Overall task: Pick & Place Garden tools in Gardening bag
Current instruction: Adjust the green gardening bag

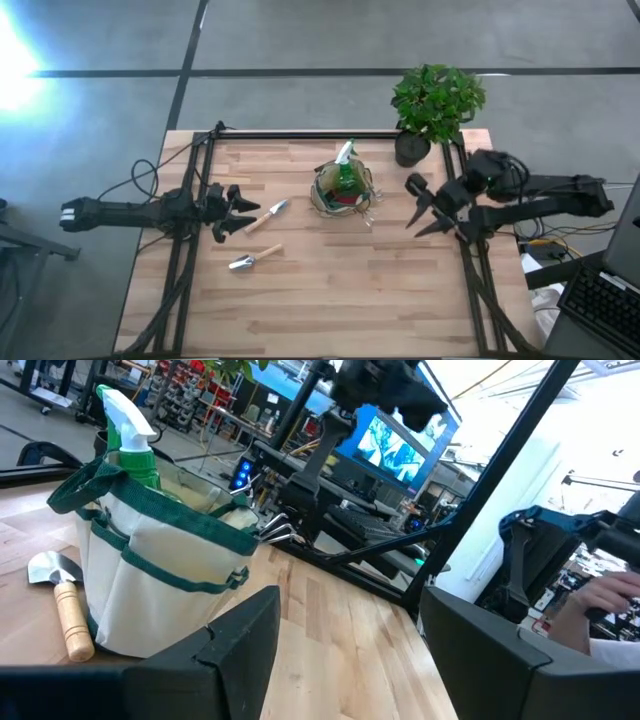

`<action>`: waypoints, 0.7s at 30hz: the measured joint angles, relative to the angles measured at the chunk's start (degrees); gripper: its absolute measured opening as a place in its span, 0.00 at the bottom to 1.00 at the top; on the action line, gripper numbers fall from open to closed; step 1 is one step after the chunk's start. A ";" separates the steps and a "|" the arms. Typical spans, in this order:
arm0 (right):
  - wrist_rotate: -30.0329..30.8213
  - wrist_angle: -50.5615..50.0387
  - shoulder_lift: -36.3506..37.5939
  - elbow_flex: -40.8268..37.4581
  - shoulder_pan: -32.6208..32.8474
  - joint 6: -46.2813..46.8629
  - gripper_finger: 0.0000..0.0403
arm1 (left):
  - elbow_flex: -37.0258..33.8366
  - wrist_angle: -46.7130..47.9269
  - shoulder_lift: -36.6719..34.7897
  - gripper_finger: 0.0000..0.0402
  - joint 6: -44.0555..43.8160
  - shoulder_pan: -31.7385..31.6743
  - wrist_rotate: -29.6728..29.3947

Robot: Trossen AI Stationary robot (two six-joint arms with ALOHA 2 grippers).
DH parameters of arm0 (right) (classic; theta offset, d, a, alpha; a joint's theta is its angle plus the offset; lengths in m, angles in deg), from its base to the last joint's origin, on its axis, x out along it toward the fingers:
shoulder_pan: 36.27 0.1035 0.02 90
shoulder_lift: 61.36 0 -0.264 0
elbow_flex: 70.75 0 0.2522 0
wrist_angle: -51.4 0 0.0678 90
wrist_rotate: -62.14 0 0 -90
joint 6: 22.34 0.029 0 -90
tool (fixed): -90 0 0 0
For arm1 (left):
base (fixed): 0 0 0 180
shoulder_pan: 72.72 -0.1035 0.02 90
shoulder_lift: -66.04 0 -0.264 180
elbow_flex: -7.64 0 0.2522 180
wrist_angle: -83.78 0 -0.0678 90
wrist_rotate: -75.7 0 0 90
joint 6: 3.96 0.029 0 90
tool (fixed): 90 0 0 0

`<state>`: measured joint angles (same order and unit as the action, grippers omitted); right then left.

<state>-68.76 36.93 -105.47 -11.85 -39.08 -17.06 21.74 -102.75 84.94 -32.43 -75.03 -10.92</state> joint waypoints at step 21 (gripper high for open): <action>29.12 -10.78 -14.66 2.49 12.73 -9.16 0.07 | 0.00 0.02 -0.01 0.61 0.00 0.00 0.00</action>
<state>-39.63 26.15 -120.12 -9.35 -26.35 -26.23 21.74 -102.73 84.93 -32.43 -75.04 -10.92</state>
